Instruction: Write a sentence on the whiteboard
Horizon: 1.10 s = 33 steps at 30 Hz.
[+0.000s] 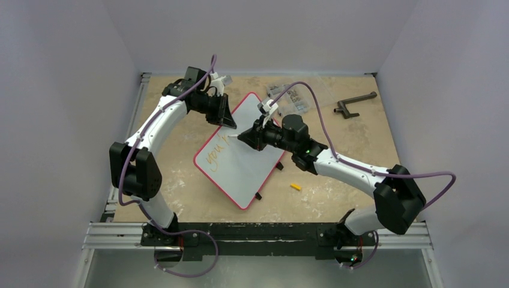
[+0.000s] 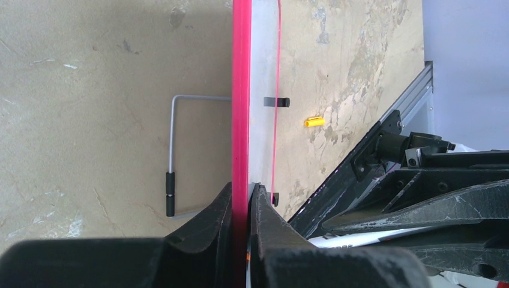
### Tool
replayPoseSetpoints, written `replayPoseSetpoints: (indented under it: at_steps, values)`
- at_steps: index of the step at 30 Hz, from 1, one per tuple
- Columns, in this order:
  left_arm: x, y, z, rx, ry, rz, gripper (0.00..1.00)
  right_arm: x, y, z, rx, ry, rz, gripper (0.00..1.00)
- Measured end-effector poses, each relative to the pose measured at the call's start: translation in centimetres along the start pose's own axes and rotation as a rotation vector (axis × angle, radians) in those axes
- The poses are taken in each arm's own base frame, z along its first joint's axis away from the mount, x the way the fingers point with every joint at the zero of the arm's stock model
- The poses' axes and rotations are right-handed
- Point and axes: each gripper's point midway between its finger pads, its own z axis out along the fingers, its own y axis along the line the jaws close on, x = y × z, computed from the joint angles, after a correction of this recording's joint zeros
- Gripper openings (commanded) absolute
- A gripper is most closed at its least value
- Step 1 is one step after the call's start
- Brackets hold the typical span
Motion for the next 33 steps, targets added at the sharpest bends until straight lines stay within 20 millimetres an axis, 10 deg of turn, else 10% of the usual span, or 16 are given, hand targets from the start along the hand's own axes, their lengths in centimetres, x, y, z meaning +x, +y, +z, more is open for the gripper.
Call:
replayPoseSetpoints:
  at_steps: [33]
  values:
    - [0.1, 0.2, 0.1, -0.002, 0.002, -0.004, 0.00, -1.0, -0.7, 0.9, 0.036, -0.017, -0.009, 0.00]
